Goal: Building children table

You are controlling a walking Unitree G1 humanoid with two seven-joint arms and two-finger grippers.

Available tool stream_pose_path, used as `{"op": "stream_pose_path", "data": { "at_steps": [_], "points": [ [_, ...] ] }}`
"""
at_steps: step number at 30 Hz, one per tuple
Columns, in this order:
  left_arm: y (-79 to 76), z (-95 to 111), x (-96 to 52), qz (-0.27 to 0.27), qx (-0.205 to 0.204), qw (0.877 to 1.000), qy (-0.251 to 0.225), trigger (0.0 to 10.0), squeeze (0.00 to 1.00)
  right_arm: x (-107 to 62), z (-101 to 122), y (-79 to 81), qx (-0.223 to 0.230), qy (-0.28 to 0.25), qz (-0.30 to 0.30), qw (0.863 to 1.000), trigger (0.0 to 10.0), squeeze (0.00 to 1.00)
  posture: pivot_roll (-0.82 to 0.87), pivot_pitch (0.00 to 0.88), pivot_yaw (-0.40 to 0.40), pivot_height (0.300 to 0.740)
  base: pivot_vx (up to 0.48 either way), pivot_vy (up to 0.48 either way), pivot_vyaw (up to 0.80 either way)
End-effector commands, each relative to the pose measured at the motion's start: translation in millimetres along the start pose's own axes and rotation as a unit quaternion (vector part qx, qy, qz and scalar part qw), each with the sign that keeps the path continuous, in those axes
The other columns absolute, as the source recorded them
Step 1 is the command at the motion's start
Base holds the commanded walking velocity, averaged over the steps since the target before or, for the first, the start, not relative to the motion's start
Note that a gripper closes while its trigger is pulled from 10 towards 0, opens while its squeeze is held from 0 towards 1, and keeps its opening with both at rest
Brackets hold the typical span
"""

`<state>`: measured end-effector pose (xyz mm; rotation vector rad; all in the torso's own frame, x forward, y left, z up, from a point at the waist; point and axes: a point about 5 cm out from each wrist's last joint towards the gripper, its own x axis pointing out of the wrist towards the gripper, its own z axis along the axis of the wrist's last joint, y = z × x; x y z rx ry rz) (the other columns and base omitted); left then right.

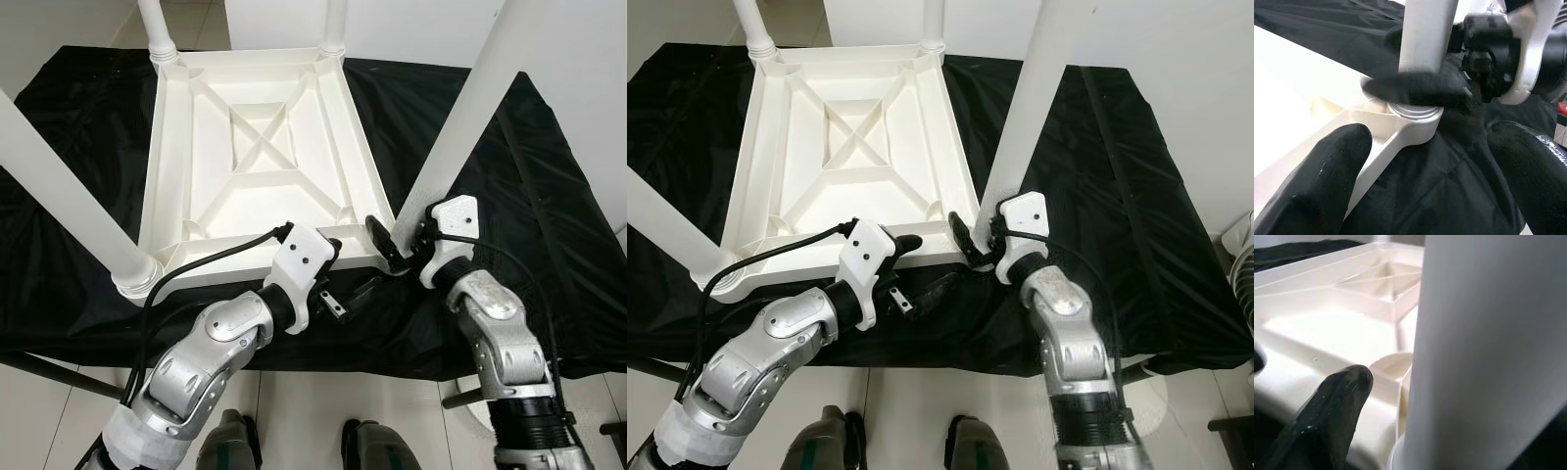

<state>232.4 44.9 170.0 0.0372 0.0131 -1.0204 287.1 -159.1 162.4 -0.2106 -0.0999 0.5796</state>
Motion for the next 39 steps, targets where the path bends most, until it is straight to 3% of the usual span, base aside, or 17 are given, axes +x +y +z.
{"op": "stream_pose_path", "data": {
  "at_steps": [1, 4, 5, 7, 8, 18, 22, 24, 26, 28, 31, 39],
  "points": [
    [-2.3, -2, 0.2, -0.027, -0.001, 1.000, 0.006, 10.0, 0.00, -0.7, -7, 1.4, 0.006, 0.005, 0.048, 0.999, 10.0, 0.00, -0.06, 0.099, 0.012, 0.740, 0.000, 0.000, 0.00],
    [-1.5, -2, -0.1, -0.025, 0.000, 1.000, 0.007, 10.0, 0.00, -1.2, -9, 0.3, 0.006, 0.009, 0.058, 0.998, 10.0, 0.00, -0.05, 0.098, 0.015, 0.740, 0.000, 0.000, 0.00],
    [-1.5, -2, -0.7, -0.025, 0.000, 1.000, 0.007, 10.0, 0.00, -1.8, -13, -1.5, 0.006, 0.016, 0.068, 0.998, 8.2, 0.00, -0.05, 0.099, 0.016, 0.740, 0.000, 0.000, 0.00],
    [-1.7, -3, -1.0, -0.025, 0.000, 1.000, 0.008, 10.0, 0.00, -2.2, -16, -2.7, 0.006, 0.021, 0.074, 0.997, 8.2, 0.00, -0.05, 0.099, 0.016, 0.740, 0.000, 0.000, 0.00],
    [-1.5, -3, -1.4, -0.024, -0.001, 1.000, 0.009, 10.0, 0.00, -3.1, -19, -4.6, 0.006, 0.026, 0.084, 0.996, 0.0, 0.00, -0.05, 0.103, 0.016, 0.740, 0.000, 0.000, 0.00],
    [0.3, -2, -2.4, -0.018, 0.000, 1.000, 0.009, 10.0, 0.00, -5.1, -21, -8.1, 0.009, 0.019, 0.089, 0.996, 0.0, 0.00, -0.04, 0.104, 0.012, 0.740, 0.000, 0.000, 0.00],
    [0.8, -2, -2.2, -0.016, 0.000, 1.000, 0.008, 10.0, 0.00, -3.6, -20, -11.4, 0.011, 0.017, 0.034, 0.999, 0.0, 0.00, -0.05, 0.107, 0.007, 0.740, 0.000, 0.000, 0.00],
    [0.7, -2, -1.6, -0.015, 0.000, 1.000, 0.007, 10.0, 0.00, -3.0, -18, -7.1, 0.020, 0.014, -0.020, 1.000, 0.0, 0.00, -0.05, 0.108, 0.007, 0.740, 0.000, 0.000, 0.00],
    [0.6, -2, -1.4, -0.015, -0.001, 1.000, 0.006, 10.0, 0.00, -3.0, -18, -4.7, 0.026, 0.014, -0.034, 0.999, 0.0, 0.00, -0.05, 0.111, 0.008, 0.740, 0.000, 0.000, 0.00],
    [-0.8, -3, -0.5, -0.018, -0.004, 1.000, 0.007, 10.0, 0.00, -1.8, -18, 1.7, 0.056, 0.020, -0.137, 0.989, 0.0, 0.00, -0.06, 0.113, 0.008, 0.740, 0.000, 0.000, 0.00],
    [-1.7, -3, 0.2, -0.021, -0.005, 1.000, 0.006, 10.0, 0.00, -2.2, -17, 5.5, 0.063, 0.032, -0.215, 0.974, 0.0, 0.00, -0.06, 0.115, 0.009, 0.740, 0.000, 0.000, 0.00],
    [-2.3, -3, 1.6, -0.024, -0.006, 1.000, 0.005, 10.0, 0.00, -0.9, -16, 19.0, 0.071, 0.052, -0.317, 0.944, 0.0, 0.00, -0.07, 0.116, 0.008, 0.740, 0.000, 0.000, 0.00]
  ]
}}
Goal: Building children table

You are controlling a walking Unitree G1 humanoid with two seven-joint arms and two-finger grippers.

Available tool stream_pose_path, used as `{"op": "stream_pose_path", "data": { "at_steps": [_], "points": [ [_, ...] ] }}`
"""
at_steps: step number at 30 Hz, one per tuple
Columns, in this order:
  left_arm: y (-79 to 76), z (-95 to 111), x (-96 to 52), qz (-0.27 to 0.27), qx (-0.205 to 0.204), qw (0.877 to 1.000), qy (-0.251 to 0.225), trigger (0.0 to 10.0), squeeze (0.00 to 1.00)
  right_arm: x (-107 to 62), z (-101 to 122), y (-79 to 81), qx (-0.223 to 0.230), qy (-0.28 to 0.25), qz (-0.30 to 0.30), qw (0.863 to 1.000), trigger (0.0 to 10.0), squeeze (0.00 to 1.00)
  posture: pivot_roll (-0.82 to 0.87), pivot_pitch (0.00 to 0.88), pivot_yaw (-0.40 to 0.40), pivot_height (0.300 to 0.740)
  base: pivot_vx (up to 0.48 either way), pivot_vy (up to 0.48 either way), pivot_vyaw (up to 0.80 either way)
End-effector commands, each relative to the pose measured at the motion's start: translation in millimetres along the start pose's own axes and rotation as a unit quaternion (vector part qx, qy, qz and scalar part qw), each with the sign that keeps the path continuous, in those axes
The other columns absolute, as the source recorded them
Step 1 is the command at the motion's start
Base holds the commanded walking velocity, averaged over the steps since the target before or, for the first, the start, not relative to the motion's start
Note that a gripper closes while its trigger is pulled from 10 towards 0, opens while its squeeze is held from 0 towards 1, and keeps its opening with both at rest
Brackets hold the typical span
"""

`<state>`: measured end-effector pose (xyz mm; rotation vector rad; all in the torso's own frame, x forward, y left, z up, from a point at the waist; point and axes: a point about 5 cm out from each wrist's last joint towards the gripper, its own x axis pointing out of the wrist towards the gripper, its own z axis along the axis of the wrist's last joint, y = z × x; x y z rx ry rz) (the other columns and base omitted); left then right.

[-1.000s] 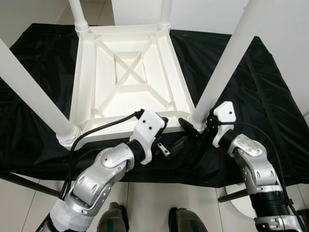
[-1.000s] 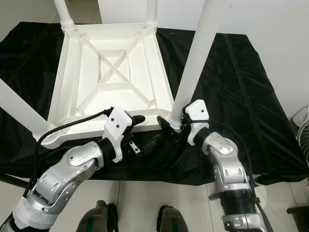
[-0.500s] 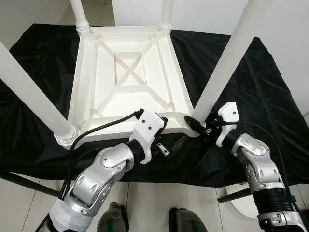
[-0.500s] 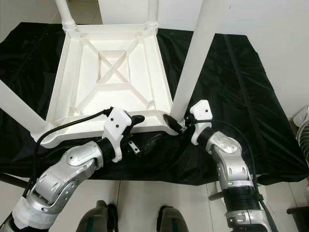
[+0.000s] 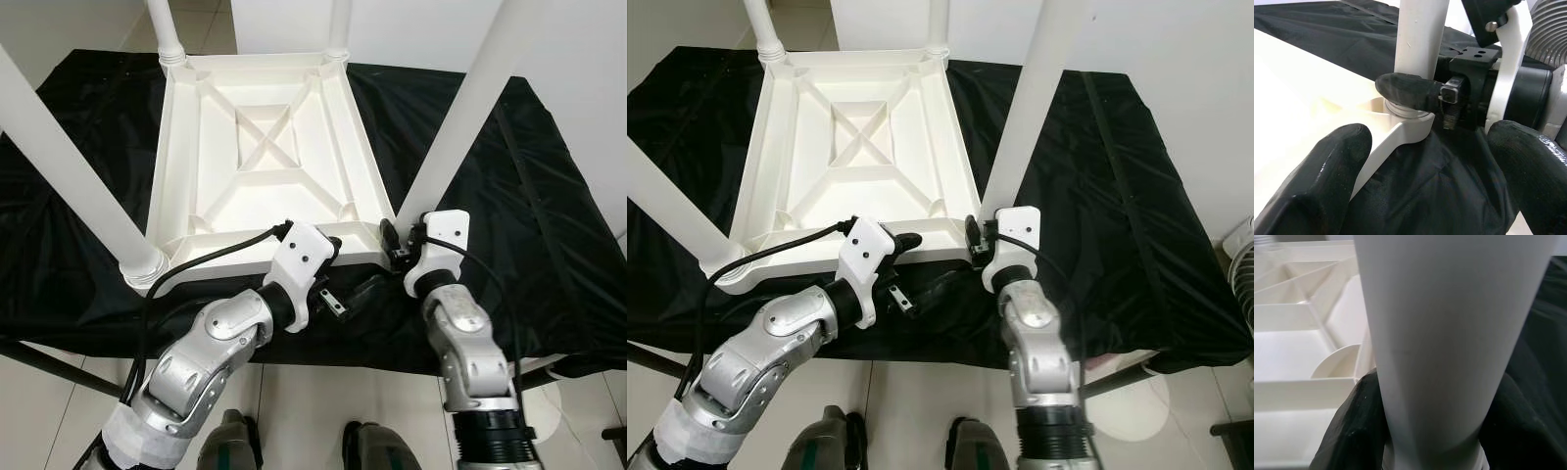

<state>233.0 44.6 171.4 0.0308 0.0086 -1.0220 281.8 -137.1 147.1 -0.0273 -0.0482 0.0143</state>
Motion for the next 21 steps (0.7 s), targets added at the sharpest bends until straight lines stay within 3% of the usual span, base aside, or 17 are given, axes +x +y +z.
{"op": "stream_pose_path", "data": {
  "at_steps": [1, 7, 8, 9, 10, 11, 21],
  "points": [
    [-2.6, -4, 1.0, -0.023, -0.004, 1.000, 0.008, 10.0, 0.00, -3.5, -5, -9.5, -0.017, 0.015, -0.041, 0.999, 0.0, 0.00, -0.07, 0.116, 0.008, 0.740, 0.000, 0.000, 0.00],
    [-2.8, -4, 0.4, -0.023, -0.005, 1.000, 0.009, 10.0, 0.00, -7.1, -4, 0.0, 0.006, 0.022, -0.042, 0.999, 0.0, 0.00, -0.07, 0.120, 0.007, 0.740, 0.000, 0.000, 0.00],
    [-2.7, -4, 0.2, -0.022, -0.005, 1.000, 0.009, 10.0, 0.00, -6.6, -3, 0.8, 0.010, 0.022, -0.031, 0.999, 8.5, 0.00, -0.07, 0.120, 0.007, 0.740, 0.000, 0.000, 0.00],
    [-2.7, -4, 0.2, -0.022, -0.005, 1.000, 0.009, 10.0, 0.00, -6.6, -3, 0.8, 0.010, 0.022, -0.031, 0.999, 8.5, 0.00, -0.07, 0.120, 0.007, 0.740, 0.000, 0.000, 0.00],
    [-2.7, -4, 0.2, -0.022, -0.006, 1.000, 0.009, 10.0, 0.00, -5.6, -1, -0.5, 0.012, 0.018, -0.016, 1.000, 10.0, 0.93, -0.07, 0.122, 0.006, 0.740, 0.000, 0.000, 0.00],
    [-2.7, -4, 0.4, -0.022, -0.006, 1.000, 0.009, 10.0, 0.00, -4.6, 1, -2.9, 0.016, 0.012, -0.004, 1.000, 10.0, 1.00, -0.07, 0.122, 0.006, 0.740, 0.000, 0.000, 0.00],
    [-1.6, -3, 1.0, -0.022, -0.004, 1.000, 0.007, 10.0, 0.00, -0.4, 11, -14.8, 0.002, -0.015, 0.098, 0.995, 10.0, 1.00, -0.07, 0.118, 0.009, 0.740, 0.000, 0.000, 0.00]
  ]
}}
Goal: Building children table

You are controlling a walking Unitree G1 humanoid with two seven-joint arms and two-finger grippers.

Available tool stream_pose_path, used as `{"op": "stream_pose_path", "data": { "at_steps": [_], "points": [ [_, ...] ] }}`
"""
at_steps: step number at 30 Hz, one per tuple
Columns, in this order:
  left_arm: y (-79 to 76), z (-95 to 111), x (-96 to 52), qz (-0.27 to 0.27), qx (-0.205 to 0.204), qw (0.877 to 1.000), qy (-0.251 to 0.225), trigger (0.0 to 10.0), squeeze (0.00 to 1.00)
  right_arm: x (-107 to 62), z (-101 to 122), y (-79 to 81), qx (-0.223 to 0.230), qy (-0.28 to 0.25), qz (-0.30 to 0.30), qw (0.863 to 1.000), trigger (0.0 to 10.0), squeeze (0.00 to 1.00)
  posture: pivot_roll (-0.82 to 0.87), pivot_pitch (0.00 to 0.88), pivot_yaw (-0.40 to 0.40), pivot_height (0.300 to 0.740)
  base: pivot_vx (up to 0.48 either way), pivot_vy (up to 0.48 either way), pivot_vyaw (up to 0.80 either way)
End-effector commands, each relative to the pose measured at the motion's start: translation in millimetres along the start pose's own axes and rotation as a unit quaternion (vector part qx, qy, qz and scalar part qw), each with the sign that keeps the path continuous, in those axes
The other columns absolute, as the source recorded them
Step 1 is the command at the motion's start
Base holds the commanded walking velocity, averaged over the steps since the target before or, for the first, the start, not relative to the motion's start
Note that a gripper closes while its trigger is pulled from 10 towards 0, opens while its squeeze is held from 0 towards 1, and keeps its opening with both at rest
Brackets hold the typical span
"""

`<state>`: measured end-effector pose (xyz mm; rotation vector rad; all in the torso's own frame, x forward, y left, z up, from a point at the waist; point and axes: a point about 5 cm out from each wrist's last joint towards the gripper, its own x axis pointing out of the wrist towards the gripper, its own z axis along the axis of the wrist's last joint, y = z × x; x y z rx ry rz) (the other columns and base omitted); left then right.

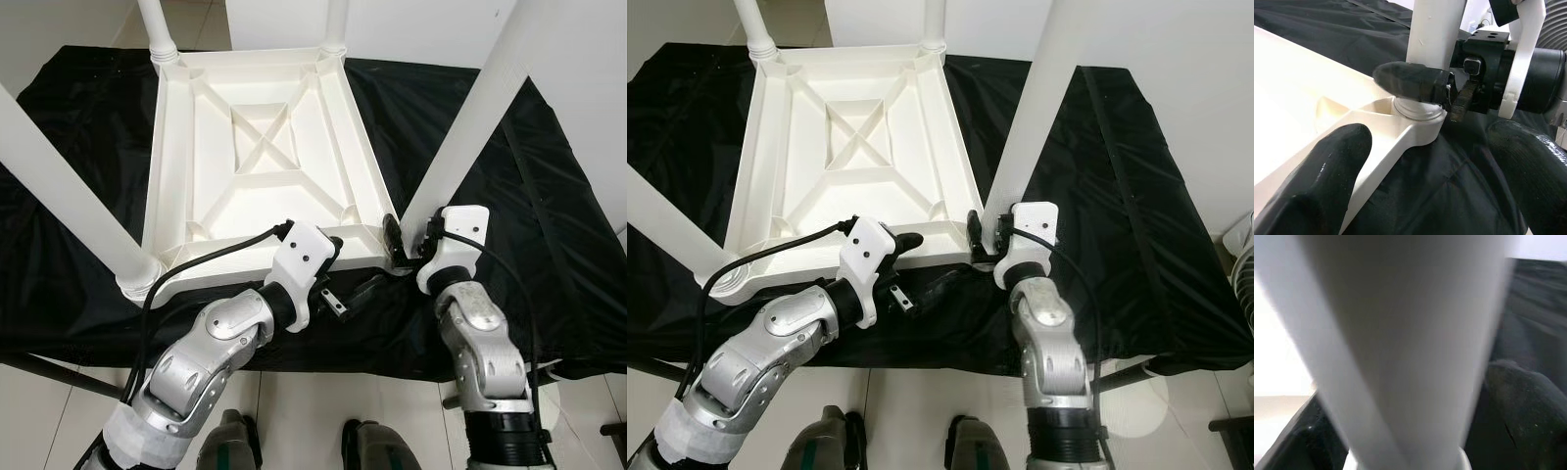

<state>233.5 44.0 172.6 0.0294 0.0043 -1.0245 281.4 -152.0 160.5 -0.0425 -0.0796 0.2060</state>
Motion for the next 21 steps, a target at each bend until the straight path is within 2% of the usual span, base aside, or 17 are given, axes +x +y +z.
{"op": "stream_pose_path", "data": {
  "at_steps": [1, 2, 3, 4, 5, 6, 9, 12, 17, 18, 20, 21],
  "points": [
    [-1.7, -5, 0.2, -0.021, -0.005, 1.000, 0.010, 10.0, 0.00, 0.2, -2, -1.1, -0.007, 0.002, 0.033, 0.999, 10.0, 1.00, -0.07, 0.118, 0.009, 0.740, 0.000, 0.000, 0.00],
    [-1.2, -5, 0.4, -0.021, -0.004, 1.000, 0.010, 10.0, 0.00, 1.5, -2, -2.4, -0.031, 0.003, 0.075, 0.997, 10.0, 0.16, -0.07, 0.114, 0.013, 0.740, 0.000, 0.000, 0.00],
    [-1.2, -5, 0.4, -0.021, -0.004, 1.000, 0.010, 10.0, 0.00, 1.5, -2, -2.4, -0.031, 0.003, 0.075, 0.997, 10.0, 0.16, -0.07, 0.114, 0.013, 0.740, 0.000, 0.000, 0.00],
    [-0.6, -4, 0.7, -0.021, -0.003, 1.000, 0.010, 10.0, 0.00, 2.3, -2, -2.7, -0.045, 0.004, 0.121, 0.992, 10.0, 0.00, -0.07, 0.111, 0.016, 0.740, 0.000, 0.000, 0.00],
    [-0.6, -4, 0.7, -0.021, -0.003, 1.000, 0.010, 10.0, 0.00, 2.3, -2, -2.7, -0.045, 0.004, 0.121, 0.992, 10.0, 0.00, -0.07, 0.111, 0.016, 0.740, 0.000, 0.000, 0.00],
    [-0.1, -3, 1.0, -0.021, -0.002, 1.000, 0.009, 10.0, 0.00, 3.0, -3, -3.5, -0.053, 0.005, 0.156, 0.986, 10.0, 0.00, -0.07, 0.110, 0.016, 0.740, 0.000, 0.000, 0.00],
    [0.2, -3, 1.2, -0.021, -0.001, 1.000, 0.009, 10.0, 0.00, 4.3, -4, -5.2, -0.064, 0.005, 0.179, 0.982, 10.0, 0.00, -0.06, 0.109, 0.016, 0.740, 0.000, 0.000, 0.00],
    [1.0, -2, 1.0, -0.020, 0.002, 1.000, 0.008, 10.0, 0.00, 10.5, -6, -12.2, -0.079, 0.003, 0.231, 0.970, 10.0, 0.00, -0.05, 0.109, 0.017, 0.740, 0.000, 0.000, 0.00],
    [1.8, -1, 0.3, -0.018, 0.003, 1.000, 0.007, 10.0, 0.00, 12.9, -9, -17.2, -0.078, 0.009, 0.257, 0.963, 10.0, 0.00, -0.05, 0.109, 0.017, 0.740, 0.000, 0.000, 0.00],
    [1.8, -1, -0.2, -0.017, 0.002, 1.000, 0.007, 10.0, 0.00, 13.6, -11, -20.5, -0.079, 0.013, 0.261, 0.962, 1.4, 0.00, -0.05, 0.111, 0.016, 0.740, 0.000, 0.000, 0.00],
    [1.7, -1, -0.4, -0.016, 0.002, 1.000, 0.007, 10.0, 0.00, 14.0, -13, -22.9, -0.080, 0.016, 0.264, 0.961, 1.4, 0.00, -0.05, 0.112, 0.016, 0.740, 0.000, 0.000, 0.00],
    [1.3, -1, -0.4, -0.016, 0.002, 1.000, 0.008, 10.0, 0.00, 13.9, -15, -25.0, -0.078, 0.020, 0.265, 0.961, 0.0, 0.00, -0.04, 0.112, 0.012, 0.740, 0.000, 0.000, 0.00]
  ]
}}
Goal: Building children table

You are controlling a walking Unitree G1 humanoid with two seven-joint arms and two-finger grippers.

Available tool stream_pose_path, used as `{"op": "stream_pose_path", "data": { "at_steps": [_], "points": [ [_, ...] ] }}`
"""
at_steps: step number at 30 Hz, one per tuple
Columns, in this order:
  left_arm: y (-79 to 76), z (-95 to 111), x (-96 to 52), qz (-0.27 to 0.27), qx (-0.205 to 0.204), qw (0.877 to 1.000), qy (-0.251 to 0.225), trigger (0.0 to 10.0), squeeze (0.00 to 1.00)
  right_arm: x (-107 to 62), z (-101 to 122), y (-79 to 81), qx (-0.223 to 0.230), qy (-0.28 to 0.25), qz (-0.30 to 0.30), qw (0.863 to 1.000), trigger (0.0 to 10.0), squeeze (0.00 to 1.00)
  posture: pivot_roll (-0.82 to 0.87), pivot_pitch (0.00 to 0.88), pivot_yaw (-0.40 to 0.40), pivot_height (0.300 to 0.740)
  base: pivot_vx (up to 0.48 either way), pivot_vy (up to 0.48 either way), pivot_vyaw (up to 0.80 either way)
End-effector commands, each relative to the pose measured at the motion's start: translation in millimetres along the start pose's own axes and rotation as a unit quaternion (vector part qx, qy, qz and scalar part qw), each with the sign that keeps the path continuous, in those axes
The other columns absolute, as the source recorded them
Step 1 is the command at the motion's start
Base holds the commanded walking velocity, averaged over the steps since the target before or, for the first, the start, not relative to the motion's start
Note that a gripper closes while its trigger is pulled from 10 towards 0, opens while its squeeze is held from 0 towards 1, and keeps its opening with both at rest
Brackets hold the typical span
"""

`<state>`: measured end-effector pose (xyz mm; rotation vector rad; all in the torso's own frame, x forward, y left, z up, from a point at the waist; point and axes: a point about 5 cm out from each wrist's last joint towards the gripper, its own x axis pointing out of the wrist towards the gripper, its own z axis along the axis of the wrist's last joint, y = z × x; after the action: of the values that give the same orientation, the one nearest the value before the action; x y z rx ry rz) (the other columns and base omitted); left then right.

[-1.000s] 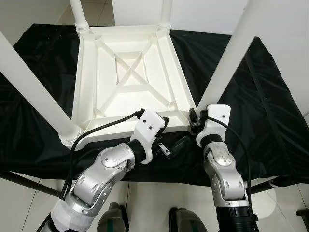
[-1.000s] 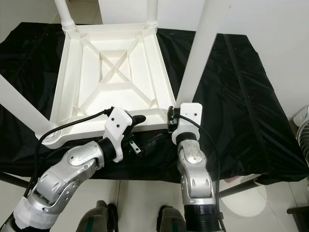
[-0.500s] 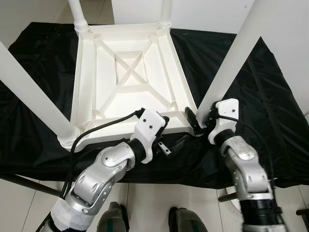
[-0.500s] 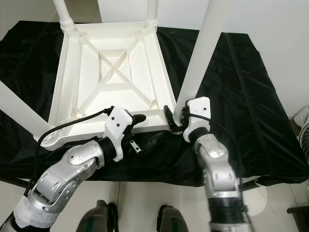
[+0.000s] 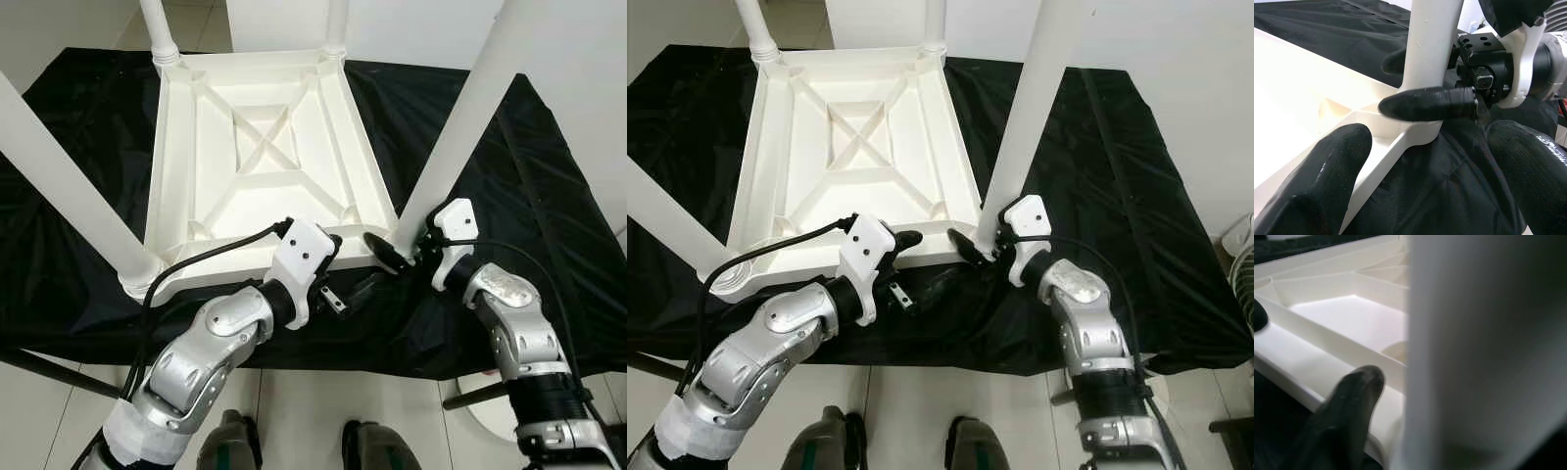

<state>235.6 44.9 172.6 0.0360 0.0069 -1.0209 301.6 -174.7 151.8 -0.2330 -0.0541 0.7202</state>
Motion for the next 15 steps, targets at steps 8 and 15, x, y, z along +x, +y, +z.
{"op": "stream_pose_path", "data": {
  "at_steps": [8, 15],
  "points": [
    [-0.8, -1.3, -2.6, -0.011, -0.004, 1.000, 0.004, 10.0, 0.00, -2.7, -13.0, 3.5, 0.021, -0.002, 0.025, 0.999, 0.0, 0.00, -0.05, 0.119, 0.010, 0.740, 0.000, 0.000, 0.00],
    [-0.9, -1.6, -2.3, -0.021, -0.001, 1.000, 0.008, 10.0, 0.00, -7.2, -13.8, 1.0, 0.020, -0.007, -0.022, 1.000, 0.0, 0.00, -0.06, 0.117, 0.021, 0.740, 0.000, 0.000, 0.00]
  ]
}}
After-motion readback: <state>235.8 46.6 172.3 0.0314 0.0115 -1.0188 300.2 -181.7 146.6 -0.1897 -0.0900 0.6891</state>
